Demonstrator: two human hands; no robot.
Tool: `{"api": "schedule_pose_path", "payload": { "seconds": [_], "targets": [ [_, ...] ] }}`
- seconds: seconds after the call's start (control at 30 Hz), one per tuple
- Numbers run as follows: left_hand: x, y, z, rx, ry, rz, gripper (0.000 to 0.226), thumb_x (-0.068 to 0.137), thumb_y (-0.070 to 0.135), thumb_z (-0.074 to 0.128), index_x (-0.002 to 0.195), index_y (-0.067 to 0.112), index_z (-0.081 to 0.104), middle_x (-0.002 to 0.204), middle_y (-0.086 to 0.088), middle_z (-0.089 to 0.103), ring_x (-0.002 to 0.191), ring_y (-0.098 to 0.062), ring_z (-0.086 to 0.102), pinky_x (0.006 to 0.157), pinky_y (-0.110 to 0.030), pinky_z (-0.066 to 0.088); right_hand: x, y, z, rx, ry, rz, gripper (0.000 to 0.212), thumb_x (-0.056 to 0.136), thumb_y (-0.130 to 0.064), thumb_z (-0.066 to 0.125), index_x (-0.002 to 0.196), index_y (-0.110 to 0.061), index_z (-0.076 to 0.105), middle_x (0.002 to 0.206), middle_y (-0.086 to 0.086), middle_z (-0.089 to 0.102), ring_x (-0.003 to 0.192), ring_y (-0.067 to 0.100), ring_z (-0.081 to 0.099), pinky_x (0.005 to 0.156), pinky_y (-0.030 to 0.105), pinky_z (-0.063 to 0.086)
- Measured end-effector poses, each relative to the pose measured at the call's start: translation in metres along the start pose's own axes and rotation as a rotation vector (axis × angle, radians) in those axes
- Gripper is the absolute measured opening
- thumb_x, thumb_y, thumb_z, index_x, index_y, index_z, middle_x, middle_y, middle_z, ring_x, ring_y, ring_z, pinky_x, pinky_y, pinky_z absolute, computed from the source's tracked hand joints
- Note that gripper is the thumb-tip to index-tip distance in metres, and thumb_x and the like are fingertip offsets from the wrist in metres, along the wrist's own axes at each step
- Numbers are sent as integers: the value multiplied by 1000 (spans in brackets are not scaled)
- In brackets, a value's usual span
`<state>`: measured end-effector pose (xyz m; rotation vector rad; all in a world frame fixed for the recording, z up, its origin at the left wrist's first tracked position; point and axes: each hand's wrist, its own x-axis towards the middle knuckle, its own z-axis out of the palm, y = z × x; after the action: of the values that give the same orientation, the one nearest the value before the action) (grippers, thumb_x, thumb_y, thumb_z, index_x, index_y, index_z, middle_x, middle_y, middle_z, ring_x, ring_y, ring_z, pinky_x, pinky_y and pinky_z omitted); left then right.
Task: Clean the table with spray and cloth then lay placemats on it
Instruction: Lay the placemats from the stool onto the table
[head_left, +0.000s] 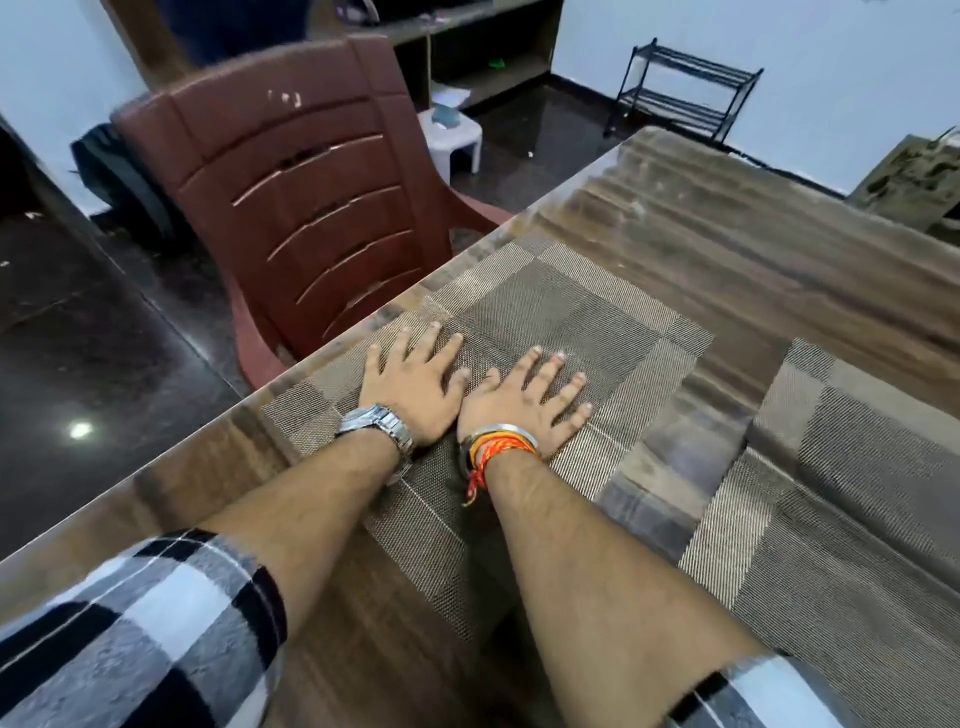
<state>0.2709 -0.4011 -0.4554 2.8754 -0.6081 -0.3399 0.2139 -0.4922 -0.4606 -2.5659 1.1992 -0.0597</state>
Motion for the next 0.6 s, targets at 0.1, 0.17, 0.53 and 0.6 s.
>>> {"api": "schedule_pose_path", "payload": {
  "seconds": [0.1,0.17,0.53,0.6],
  "targets": [
    [1,-2,-1,31,-23,7,62,104,61,18,162,44,5,172,10,-5,159,-23,-5,126,-51,-6,13,-3,4,-35,5,-6,63,96,-46,20,152,-22,7,161,3,-2,145,34,-14,110,55,-18],
    [7,0,-2,42,-24,8,62,103,62,17,162,45,4,172,11,-6,159,-22,-6,126,-50,-6,20,-6,7,-45,13,3,62,96,-46,20,152,-22,8,161,3,-2,145,34,-12,110,55,-17],
    [32,4,-5,49,-10,1,62,102,64,17,161,47,5,173,11,-2,159,-21,-4,126,-51,-7,48,-12,5,-76,-20,-8,62,97,-45,16,152,-21,2,161,3,-7,144,34,-16,112,56,-15],
    [34,4,-5,46,-10,3,62,103,64,17,161,46,5,173,10,-1,159,-21,-4,126,-51,-7,49,-12,5,-80,-25,-7,62,97,-45,15,152,-21,2,161,3,-7,144,34,-16,112,56,-15]
  ]
}}
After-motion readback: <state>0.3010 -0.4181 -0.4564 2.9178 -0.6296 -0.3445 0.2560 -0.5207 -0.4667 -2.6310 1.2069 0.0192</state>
